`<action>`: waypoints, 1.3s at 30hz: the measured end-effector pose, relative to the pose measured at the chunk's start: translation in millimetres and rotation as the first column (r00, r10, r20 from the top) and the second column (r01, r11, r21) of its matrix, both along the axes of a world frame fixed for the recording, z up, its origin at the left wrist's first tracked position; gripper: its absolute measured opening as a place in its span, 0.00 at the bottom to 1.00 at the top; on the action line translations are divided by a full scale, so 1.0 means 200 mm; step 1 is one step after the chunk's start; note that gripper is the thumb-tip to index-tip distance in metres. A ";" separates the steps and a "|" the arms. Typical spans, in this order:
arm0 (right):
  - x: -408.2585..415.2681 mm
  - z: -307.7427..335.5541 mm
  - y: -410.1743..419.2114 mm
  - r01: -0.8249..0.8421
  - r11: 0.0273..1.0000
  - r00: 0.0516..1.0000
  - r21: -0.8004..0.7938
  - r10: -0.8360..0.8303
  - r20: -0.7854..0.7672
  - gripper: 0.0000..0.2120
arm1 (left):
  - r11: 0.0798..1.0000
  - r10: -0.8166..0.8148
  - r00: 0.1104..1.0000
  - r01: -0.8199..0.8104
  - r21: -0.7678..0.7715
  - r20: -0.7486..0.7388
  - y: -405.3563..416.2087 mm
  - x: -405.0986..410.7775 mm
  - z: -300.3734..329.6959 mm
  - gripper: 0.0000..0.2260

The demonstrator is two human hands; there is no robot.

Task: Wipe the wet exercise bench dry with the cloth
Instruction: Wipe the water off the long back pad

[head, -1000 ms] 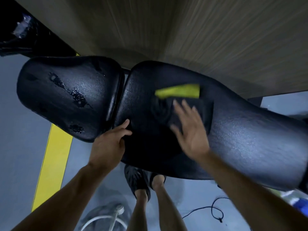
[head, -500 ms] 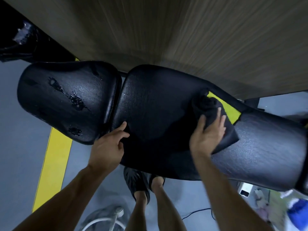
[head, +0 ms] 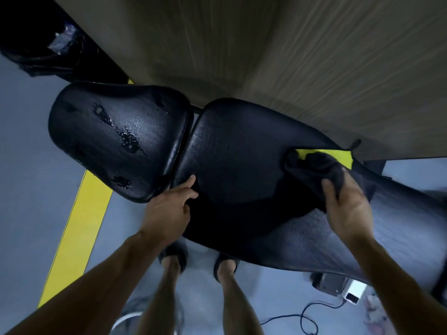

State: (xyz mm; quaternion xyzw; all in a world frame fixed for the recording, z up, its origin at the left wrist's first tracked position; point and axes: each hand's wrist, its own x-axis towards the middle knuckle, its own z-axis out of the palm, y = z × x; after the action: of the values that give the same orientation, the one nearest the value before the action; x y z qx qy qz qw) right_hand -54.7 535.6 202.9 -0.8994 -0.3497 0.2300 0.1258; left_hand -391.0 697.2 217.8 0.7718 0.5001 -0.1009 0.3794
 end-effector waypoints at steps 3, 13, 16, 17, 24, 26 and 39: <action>-0.12 0.00 0.03 0.095 0.995 0.994 -0.005 -0.095 0.054 0.30 | 1.000 -0.009 1.000 0.010 -0.024 0.020 0.01 -0.02 -0.01 0.18; -0.75 -0.11 0.23 -0.625 0.764 0.751 -0.158 0.644 0.143 0.44 | 0.984 -0.047 0.982 0.077 -0.163 0.182 0.14 -0.13 -0.02 0.19; -0.68 -0.17 0.31 -0.724 0.654 0.652 -0.219 0.753 0.091 0.51 | 0.991 0.008 0.973 0.023 -0.130 0.232 0.18 -0.20 -0.03 0.19; -0.65 -0.18 0.34 -0.732 0.651 0.650 -0.203 0.756 0.081 0.49 | 0.993 0.028 0.969 0.001 -0.116 0.247 0.20 -0.23 -0.03 0.19; -0.57 -0.24 0.96 -0.078 0.997 0.985 -0.005 0.077 0.154 0.41 | 0.989 0.124 0.940 -0.091 -0.116 0.319 0.32 -0.42 -0.03 0.21; -0.60 -0.24 1.17 0.061 0.998 0.986 -0.004 -0.060 0.155 0.41 | 0.985 0.166 0.937 -0.144 -0.094 0.307 0.38 -0.48 -0.03 0.20; -1.13 -0.22 1.04 -0.344 0.929 0.932 0.139 0.318 0.176 0.34 | 0.967 0.204 0.946 -0.235 0.102 0.251 0.65 -0.74 -0.02 0.18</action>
State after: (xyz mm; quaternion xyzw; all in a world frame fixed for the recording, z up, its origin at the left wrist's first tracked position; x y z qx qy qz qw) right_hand -280.5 743.7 158.8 -0.8283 -0.5232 0.1494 0.1333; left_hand -538.7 827.4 213.2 0.7409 0.5394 0.0682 0.3944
